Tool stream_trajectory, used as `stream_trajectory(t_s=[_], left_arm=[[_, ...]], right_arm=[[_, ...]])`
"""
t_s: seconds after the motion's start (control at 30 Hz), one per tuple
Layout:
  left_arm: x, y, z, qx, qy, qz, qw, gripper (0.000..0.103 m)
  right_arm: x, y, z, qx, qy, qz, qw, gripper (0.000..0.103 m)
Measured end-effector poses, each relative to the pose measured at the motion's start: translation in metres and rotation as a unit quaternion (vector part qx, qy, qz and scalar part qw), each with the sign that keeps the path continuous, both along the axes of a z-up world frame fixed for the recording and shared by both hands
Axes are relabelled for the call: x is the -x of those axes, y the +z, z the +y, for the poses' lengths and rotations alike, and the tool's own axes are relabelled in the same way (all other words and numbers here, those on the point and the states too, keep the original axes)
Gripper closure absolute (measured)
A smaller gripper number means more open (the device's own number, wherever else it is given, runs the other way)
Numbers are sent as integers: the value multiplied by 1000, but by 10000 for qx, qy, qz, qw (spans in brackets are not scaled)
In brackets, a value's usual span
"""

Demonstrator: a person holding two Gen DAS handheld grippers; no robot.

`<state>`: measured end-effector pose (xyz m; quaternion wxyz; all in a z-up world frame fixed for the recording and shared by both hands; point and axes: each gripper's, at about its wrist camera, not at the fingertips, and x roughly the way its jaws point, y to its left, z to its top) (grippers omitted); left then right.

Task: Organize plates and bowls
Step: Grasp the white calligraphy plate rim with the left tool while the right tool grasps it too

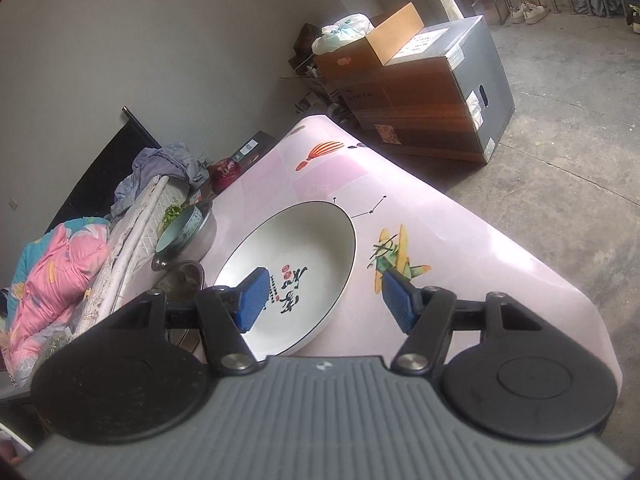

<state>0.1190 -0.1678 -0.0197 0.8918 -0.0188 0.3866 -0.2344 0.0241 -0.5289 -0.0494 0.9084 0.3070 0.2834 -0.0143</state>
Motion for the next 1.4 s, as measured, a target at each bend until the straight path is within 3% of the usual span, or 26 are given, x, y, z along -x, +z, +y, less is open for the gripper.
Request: stream_trajectory(t_s=[0.2, 0.37, 0.47, 0.6, 0.7, 1.03, 1.4], left_arm=[[-25, -16, -22, 41, 153, 168, 9997, 24], [-40, -31, -41, -245, 135, 404, 9988, 39], [-46, -37, -46, -310, 144, 476, 9983, 47], [-52, -44, -51, -376, 148, 588, 9975, 65], [-53, -44, -53, -355, 105, 598, 9975, 71], [-25, -39, -49, -616, -184, 672, 9957, 70], [41, -34, 5, -660, -786, 1005, 9896, 70]], right_arm=[[-51, -14, -19, -174, 255, -32, 9995, 41], [-99, -31, -19, -72, 432, 217, 9988, 41], [-120, -41, -14, -45, 605, 380, 9974, 46], [-133, -47, -5, 31, 828, 437, 9956, 62], [-134, -48, -2, 120, 877, 467, 9950, 67], [-95, -45, 3, 132, 987, 679, 9927, 70], [0, -37, 54, 326, 1136, 986, 9881, 70]])
